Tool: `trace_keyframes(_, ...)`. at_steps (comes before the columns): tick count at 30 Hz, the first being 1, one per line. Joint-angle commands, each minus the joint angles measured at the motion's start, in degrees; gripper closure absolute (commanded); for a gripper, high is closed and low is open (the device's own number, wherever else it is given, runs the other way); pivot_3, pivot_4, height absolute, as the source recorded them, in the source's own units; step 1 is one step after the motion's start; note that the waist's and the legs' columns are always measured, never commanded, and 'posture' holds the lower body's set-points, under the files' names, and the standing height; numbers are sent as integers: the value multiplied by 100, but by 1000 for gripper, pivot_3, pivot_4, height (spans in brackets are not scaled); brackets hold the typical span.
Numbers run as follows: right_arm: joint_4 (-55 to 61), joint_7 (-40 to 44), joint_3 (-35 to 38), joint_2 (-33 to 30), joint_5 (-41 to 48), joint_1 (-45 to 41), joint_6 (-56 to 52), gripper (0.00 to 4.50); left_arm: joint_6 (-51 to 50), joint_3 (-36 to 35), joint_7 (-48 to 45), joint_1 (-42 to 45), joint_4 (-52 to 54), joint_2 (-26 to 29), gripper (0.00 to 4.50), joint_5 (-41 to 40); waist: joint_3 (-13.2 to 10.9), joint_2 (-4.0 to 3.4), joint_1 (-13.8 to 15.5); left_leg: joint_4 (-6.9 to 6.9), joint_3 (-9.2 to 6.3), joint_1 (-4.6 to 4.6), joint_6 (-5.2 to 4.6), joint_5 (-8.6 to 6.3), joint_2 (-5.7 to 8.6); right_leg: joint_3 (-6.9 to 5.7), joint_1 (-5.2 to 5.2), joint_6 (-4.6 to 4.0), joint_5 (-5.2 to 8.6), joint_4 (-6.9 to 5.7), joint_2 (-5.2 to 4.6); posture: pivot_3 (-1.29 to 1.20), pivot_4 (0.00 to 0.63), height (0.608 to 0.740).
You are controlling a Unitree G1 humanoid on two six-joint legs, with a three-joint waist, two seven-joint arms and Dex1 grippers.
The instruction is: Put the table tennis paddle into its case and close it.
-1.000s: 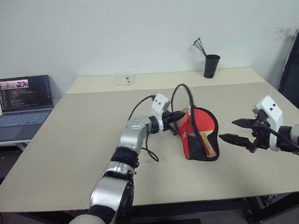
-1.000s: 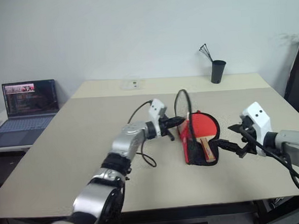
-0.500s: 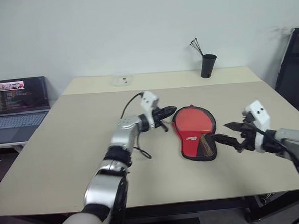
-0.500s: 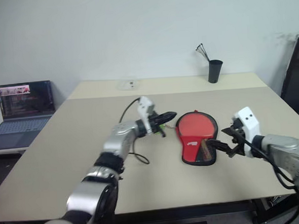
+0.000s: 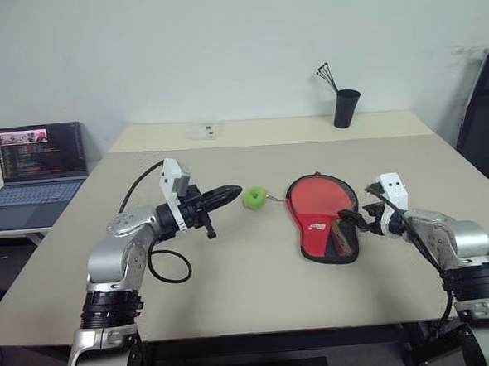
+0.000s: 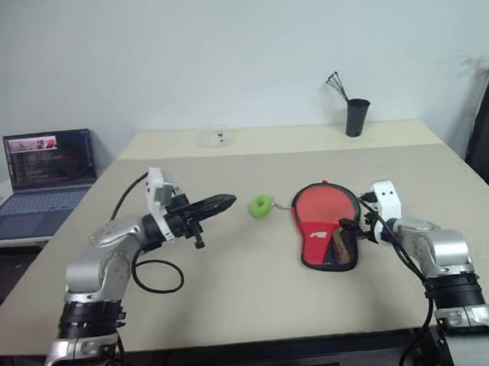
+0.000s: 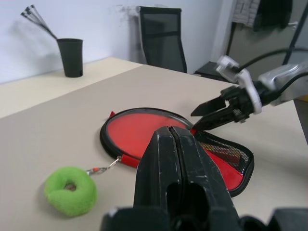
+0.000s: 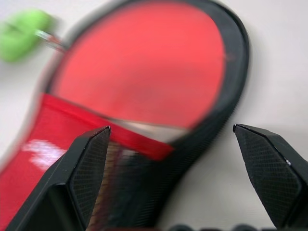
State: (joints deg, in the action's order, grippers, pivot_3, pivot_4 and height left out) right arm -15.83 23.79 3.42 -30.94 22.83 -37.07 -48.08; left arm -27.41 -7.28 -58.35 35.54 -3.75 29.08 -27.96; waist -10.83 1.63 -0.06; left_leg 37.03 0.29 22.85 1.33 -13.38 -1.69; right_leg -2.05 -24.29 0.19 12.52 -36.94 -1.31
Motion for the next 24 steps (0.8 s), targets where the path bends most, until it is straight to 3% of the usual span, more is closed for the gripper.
trace_keyframes(1, -623, 181, -52, 1, -319, -302, 434, 0, -37, -110, 153, 7, 404, 67, 4479, -161, 0, 0, -7, 0, 2, 0, 0, 0, 0, 2, 0, 0, 0, 1, 0, 0, 150, 740)
trace_keyframes(12, -645, 1017, -205, -114, -342, -228, -178, 0, -54, -112, 269, 10, 467, 218, 4479, -240, 1, -1, -16, 0, 2, -6, 0, 0, -3, 3, 1, 0, 0, -3, 3, 0, 150, 740)
trace_keyframes(21, -1127, 1044, -271, 106, -619, -306, 11, 0, -24, -53, 272, 106, 398, 239, 4479, -208, 5, 6, -29, 0, 2, -14, 0, 0, -4, 2, 9, -1, 0, -3, 3, 0, 150, 740)
trace_keyframes(24, -1390, 1011, -338, 244, -770, -417, 173, 615, -16, -44, 260, 111, 392, 257, 4500, -195, 14, 20, -51, 0, 6, -30, 0, 0, -4, 2, 19, 0, 0, -7, 3, 0, 150, 740)
